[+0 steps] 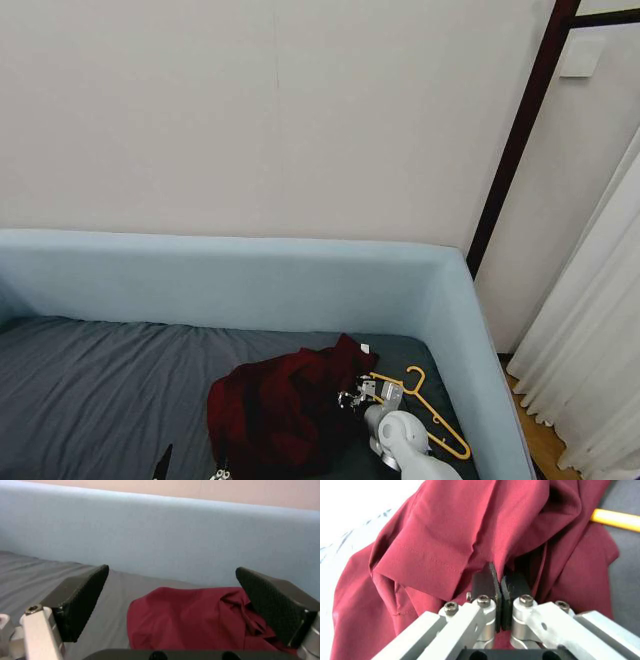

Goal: Pick up the clothes from the sofa and hang them on the clothes hanger.

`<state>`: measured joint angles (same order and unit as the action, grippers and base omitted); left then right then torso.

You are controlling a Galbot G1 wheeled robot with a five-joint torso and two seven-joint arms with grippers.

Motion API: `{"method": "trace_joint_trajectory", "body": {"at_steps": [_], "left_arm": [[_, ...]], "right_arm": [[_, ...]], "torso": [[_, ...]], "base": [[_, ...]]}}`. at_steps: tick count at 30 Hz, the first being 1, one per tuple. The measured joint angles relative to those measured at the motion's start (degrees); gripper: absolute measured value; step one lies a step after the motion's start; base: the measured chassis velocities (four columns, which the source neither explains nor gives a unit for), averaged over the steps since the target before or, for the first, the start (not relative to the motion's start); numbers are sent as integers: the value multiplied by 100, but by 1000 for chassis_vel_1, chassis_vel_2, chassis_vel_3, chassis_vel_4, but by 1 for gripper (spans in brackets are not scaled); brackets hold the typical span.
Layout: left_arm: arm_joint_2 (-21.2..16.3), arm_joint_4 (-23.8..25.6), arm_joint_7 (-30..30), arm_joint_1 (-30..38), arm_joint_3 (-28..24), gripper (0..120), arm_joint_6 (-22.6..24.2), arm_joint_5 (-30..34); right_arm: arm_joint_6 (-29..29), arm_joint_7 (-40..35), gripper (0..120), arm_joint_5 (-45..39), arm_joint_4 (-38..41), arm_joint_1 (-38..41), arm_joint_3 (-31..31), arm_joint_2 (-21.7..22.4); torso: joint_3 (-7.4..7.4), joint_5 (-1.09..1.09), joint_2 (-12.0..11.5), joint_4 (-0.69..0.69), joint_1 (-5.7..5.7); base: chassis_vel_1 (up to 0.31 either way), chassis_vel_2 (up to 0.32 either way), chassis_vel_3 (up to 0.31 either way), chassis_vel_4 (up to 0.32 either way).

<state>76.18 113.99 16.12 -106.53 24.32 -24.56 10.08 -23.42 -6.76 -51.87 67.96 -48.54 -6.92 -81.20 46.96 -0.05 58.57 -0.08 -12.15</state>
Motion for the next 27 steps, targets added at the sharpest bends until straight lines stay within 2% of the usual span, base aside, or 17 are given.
{"method": "trace_joint_trajectory", "body": {"at_steps": [8, 21, 27], "left_arm": [[30, -46, 11, 24, -24, 100, -1, -62], [-8, -65, 35, 138, -64, 100, 4, -67], [-23, 15, 39, 140, -55, 100, 12, -69]], "right_arm": [[18, -42, 0, -268, 516, -116, 74, 240], [-108, -345, 0, -860, 2981, -788, -50, 1171], [-282, -561, 0, -1183, 3927, -826, -457, 1550]], "torso": [[0, 0, 0, 1, 1], [0, 1, 0, 1, 1], [0, 1, 0, 1, 1]], "base": [[0, 0, 0, 0], [0, 0, 0, 0], [0, 0, 0, 0]]}}
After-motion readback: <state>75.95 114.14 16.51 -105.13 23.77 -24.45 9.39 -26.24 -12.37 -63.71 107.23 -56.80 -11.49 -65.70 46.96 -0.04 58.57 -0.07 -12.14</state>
